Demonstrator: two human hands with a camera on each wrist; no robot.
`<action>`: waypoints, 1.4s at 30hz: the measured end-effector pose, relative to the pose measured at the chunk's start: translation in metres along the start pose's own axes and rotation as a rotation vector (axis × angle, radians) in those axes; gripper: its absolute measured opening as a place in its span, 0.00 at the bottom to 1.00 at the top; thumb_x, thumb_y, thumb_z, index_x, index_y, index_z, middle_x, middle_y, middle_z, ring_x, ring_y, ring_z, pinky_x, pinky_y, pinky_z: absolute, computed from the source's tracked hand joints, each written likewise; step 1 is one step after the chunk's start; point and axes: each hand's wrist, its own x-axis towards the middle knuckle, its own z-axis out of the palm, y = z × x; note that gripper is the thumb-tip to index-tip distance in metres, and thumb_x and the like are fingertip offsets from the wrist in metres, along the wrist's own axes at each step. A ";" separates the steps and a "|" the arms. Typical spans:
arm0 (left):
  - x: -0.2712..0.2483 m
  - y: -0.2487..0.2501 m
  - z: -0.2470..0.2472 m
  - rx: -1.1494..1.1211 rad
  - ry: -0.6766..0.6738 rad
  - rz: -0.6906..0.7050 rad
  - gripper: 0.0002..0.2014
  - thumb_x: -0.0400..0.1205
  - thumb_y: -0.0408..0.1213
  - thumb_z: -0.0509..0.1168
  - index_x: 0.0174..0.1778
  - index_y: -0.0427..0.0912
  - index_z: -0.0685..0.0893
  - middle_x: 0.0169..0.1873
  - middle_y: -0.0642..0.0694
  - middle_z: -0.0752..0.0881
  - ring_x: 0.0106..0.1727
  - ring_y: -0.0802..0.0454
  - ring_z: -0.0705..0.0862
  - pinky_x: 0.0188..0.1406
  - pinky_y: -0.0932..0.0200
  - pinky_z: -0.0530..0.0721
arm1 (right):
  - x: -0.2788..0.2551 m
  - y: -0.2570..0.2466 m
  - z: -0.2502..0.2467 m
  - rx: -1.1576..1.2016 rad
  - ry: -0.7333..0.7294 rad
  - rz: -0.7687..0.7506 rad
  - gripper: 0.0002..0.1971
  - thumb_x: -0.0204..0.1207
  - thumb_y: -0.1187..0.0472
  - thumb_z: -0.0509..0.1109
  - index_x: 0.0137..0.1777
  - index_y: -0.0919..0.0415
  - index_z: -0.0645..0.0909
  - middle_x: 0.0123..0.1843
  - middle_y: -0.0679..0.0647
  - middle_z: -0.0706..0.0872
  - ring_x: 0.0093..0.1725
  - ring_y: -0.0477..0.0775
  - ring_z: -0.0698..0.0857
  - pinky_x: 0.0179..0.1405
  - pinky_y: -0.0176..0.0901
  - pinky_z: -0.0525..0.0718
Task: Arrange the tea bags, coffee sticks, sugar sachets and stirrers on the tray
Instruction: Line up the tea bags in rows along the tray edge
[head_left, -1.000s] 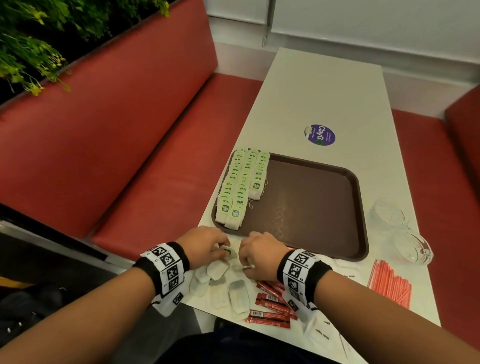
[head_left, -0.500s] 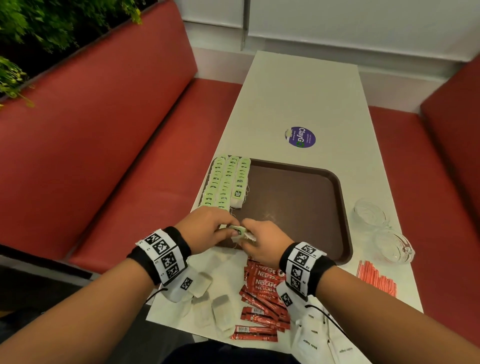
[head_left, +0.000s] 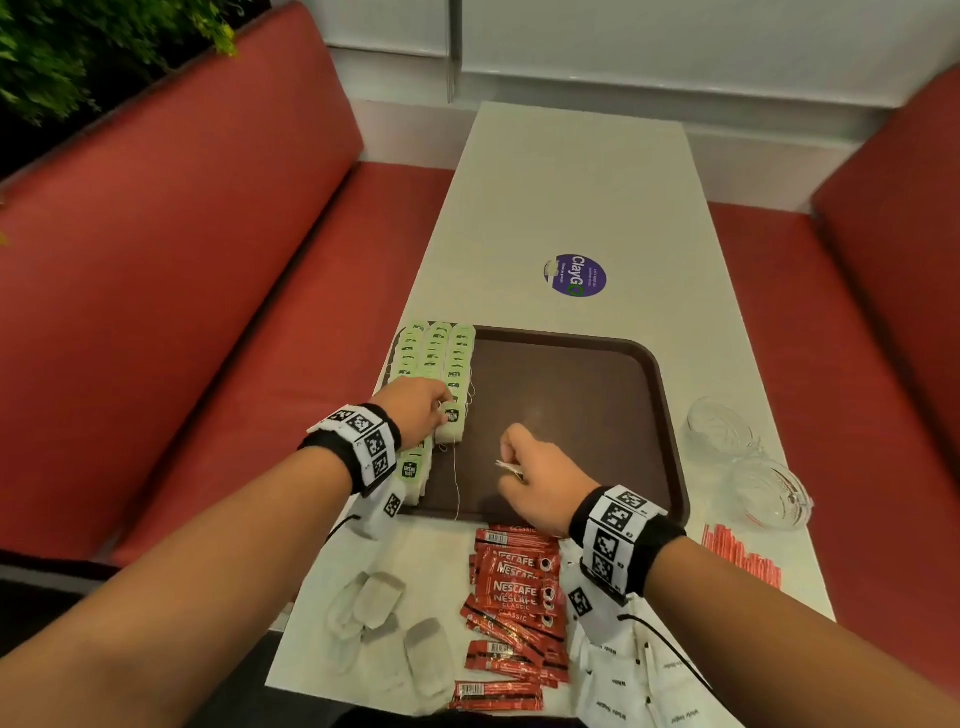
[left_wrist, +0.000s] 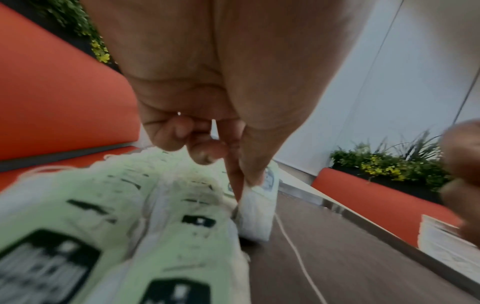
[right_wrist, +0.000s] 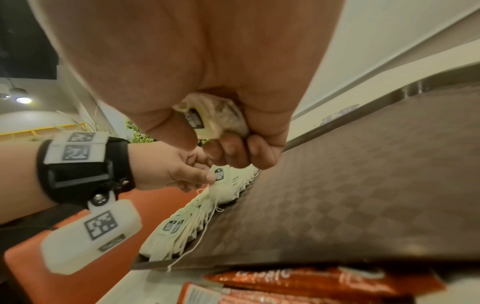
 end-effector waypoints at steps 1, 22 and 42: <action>0.007 0.001 -0.001 0.012 0.007 -0.018 0.16 0.86 0.42 0.66 0.69 0.47 0.82 0.54 0.48 0.86 0.55 0.49 0.83 0.56 0.58 0.80 | 0.000 0.001 0.000 0.001 0.001 0.001 0.08 0.80 0.62 0.65 0.46 0.53 0.67 0.35 0.51 0.80 0.31 0.50 0.75 0.32 0.45 0.75; 0.004 0.025 -0.004 -0.127 0.028 0.217 0.10 0.82 0.56 0.67 0.47 0.54 0.86 0.42 0.60 0.84 0.43 0.66 0.81 0.47 0.58 0.80 | 0.017 0.006 -0.007 0.068 -0.018 0.002 0.04 0.88 0.53 0.60 0.52 0.49 0.69 0.43 0.45 0.92 0.31 0.44 0.90 0.42 0.51 0.91; -0.012 0.008 -0.020 -0.137 0.022 0.151 0.03 0.84 0.42 0.69 0.52 0.53 0.85 0.38 0.57 0.86 0.39 0.61 0.82 0.44 0.60 0.80 | 0.016 0.014 -0.002 -0.132 -0.089 0.105 0.14 0.84 0.48 0.67 0.64 0.53 0.75 0.54 0.47 0.86 0.53 0.50 0.85 0.56 0.47 0.84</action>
